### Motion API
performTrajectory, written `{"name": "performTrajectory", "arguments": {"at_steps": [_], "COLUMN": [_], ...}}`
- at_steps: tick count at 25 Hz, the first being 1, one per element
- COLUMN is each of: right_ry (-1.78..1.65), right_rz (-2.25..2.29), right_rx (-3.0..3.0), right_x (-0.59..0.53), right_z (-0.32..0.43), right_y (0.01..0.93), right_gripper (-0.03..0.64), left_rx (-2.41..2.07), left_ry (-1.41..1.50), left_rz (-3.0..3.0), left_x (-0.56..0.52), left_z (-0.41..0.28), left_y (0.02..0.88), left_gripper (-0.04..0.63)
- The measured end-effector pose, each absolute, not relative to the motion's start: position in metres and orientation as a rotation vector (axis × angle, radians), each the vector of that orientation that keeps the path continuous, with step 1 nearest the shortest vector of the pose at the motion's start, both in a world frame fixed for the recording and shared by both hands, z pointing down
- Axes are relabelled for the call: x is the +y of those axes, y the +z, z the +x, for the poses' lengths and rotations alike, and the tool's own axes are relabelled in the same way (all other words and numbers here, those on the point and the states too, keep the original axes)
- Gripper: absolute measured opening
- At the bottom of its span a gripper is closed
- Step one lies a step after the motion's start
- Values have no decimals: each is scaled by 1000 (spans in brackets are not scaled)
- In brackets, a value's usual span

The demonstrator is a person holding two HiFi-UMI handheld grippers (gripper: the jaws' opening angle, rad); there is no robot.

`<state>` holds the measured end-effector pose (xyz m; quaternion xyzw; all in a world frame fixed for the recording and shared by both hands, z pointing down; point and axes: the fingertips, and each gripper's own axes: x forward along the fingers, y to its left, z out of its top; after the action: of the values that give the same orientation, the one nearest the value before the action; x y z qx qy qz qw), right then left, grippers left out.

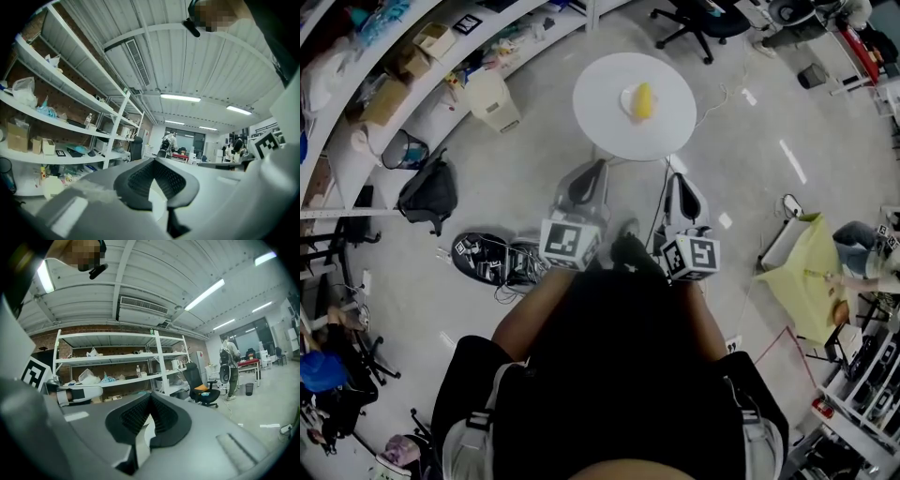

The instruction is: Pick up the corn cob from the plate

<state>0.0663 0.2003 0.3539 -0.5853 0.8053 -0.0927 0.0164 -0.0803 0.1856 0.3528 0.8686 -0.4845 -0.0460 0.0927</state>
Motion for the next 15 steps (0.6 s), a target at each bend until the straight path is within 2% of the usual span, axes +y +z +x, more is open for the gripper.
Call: {"name": "performTrajectory", "arguments": {"at_steps": [15], "right_ry": [-335], "right_rz": [-1757], "right_rx": [2520], "right_x": [106], "right_z": [95], "right_y": [361], "right_gripper": [6], "left_rx": [-1480], "left_ry": [-90], "left_rz": [2555], "left_x": [103], "left_z": [-40], "left_y": [360], "left_gripper": [-3]}}
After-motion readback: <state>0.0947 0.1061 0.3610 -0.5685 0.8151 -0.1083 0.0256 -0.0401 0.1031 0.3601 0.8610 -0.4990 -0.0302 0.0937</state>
